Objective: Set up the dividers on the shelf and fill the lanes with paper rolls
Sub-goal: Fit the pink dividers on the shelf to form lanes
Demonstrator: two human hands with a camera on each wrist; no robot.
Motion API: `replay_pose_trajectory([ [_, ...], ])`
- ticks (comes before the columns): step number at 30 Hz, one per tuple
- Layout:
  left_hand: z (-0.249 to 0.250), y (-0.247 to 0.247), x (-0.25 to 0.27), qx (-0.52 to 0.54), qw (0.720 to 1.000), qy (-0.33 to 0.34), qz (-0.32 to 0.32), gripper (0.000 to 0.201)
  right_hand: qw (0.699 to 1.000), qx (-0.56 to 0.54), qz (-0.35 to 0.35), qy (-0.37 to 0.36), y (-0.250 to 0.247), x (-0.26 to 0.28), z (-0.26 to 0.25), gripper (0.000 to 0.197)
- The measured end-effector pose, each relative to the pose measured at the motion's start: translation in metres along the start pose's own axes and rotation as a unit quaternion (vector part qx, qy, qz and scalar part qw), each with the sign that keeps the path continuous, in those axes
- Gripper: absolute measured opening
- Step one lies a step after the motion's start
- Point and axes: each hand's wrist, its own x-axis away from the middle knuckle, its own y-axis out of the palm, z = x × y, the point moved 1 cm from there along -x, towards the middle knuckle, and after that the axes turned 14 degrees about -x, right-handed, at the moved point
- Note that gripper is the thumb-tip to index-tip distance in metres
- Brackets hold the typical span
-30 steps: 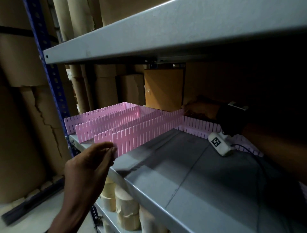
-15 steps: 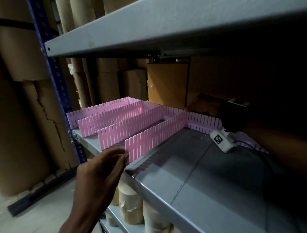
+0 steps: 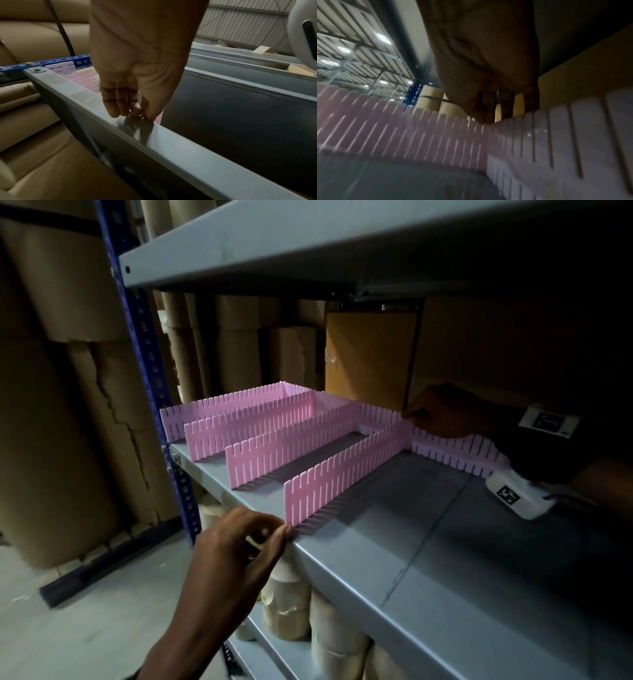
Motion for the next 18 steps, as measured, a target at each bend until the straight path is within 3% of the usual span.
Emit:
replay_pose_trajectory([
  [18,-0.016,0.010,-0.006,0.035,0.999,0.034,-0.008,0.017,0.995,0.026,-0.064,0.076,-0.006,0.006,-0.005,0.043],
])
